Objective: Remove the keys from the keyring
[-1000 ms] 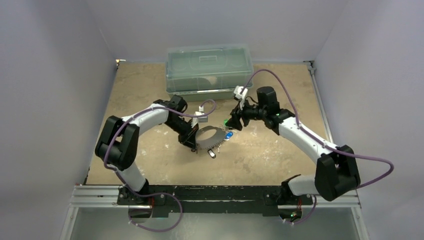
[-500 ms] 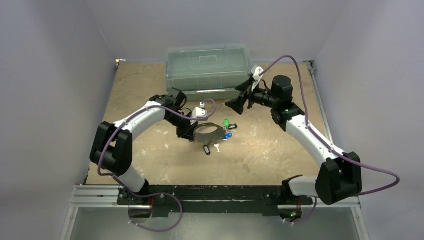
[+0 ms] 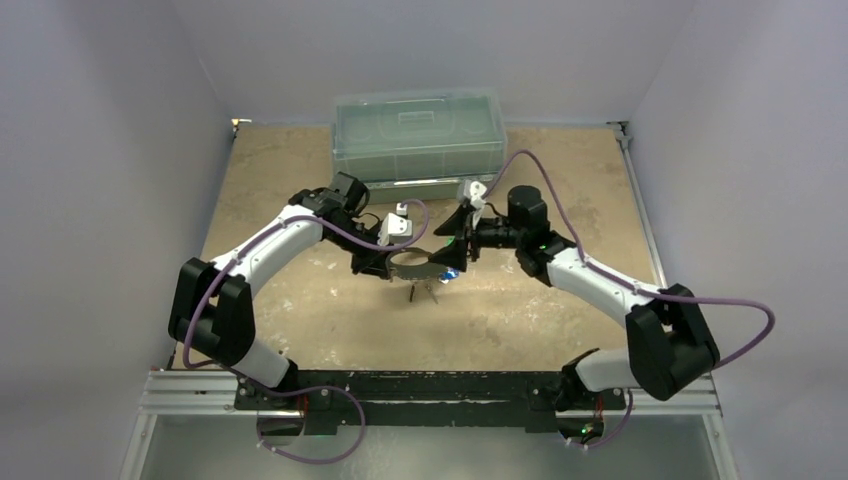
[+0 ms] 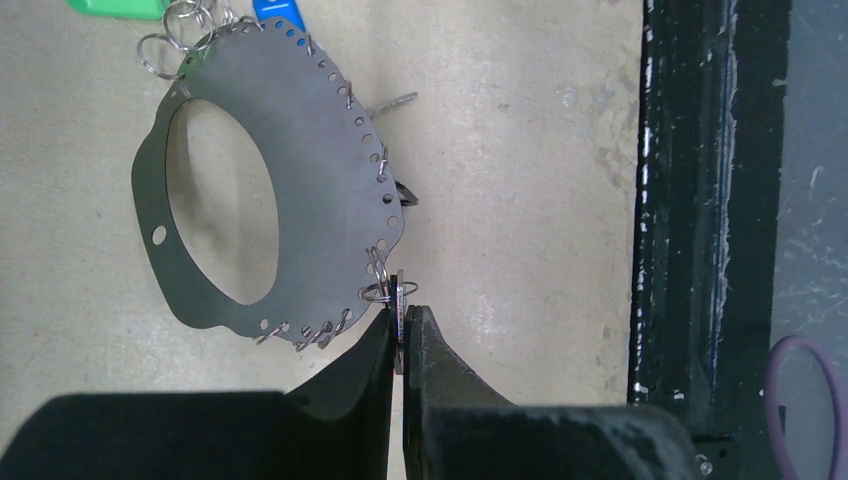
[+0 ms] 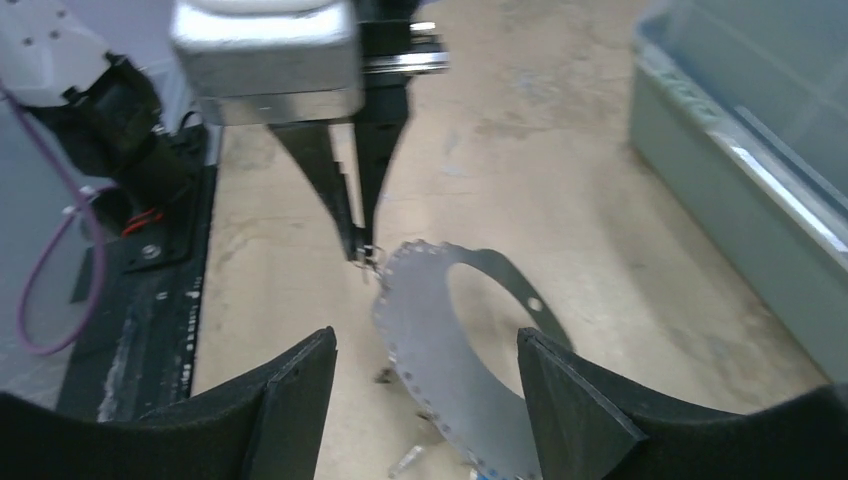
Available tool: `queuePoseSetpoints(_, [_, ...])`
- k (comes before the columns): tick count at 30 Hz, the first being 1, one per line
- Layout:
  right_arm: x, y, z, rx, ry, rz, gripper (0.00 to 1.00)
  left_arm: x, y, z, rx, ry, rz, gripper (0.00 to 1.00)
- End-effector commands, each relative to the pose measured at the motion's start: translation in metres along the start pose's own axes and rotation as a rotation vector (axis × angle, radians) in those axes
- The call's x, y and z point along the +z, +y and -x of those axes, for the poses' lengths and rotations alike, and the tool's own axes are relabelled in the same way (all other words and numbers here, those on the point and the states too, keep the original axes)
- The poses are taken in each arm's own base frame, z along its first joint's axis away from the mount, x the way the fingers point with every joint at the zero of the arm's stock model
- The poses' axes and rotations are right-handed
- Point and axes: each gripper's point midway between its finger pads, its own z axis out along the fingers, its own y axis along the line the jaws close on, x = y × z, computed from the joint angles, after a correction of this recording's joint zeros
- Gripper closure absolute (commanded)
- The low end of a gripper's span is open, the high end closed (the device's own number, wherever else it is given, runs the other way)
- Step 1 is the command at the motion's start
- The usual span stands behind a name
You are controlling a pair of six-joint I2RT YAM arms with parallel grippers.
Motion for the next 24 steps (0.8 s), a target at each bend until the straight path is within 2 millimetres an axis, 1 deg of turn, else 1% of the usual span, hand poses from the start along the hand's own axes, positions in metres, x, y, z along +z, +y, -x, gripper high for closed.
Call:
queuePoseSetpoints(1, [0.023,0.029,0.002,-0.077,-0.033,0.107,0.32,-0.005,-0.012,0.028,0.044,-0.114,-0.045,1.00])
queuePoseSetpoints(3, [0.029,0.035,-0.002,-0.097,-0.046,0.138,0.32,-0.005,-0.016,0.029,0.070,-0.124,-0.062,1.00])
queuePoseSetpoints(6, [0.038,0.039,-0.009,-0.148,-0.064,0.170,0.32,-0.006,-0.019,0.032,0.103,-0.141,-0.069,1.00])
queuePoseSetpoints(9, [0.046,0.041,-0.017,-0.229,-0.062,0.176,0.35,-0.008,-0.021,0.035,0.137,-0.156,-0.075,1.00])
queuePoseSetpoints(13, [0.054,0.041,-0.022,-0.269,-0.059,0.186,0.38,-0.011,-0.023,0.037,0.174,-0.155,-0.082,1.00])
queuePoseSetpoints(18, [0.059,0.044,-0.026,-0.314,-0.055,0.206,0.45,-0.013,-0.030,0.037,0.207,-0.163,-0.107,1.00])
queuePoseSetpoints(21, [0.062,0.047,-0.026,-0.337,-0.046,0.225,0.51,-0.013,-0.029,0.038,0.216,-0.164,-0.105,1.00])
queuePoseSetpoints(24, [0.067,0.052,-0.032,-0.360,-0.003,0.256,0.56,-0.014,-0.029,0.040,0.229,-0.168,-0.106,1.00])
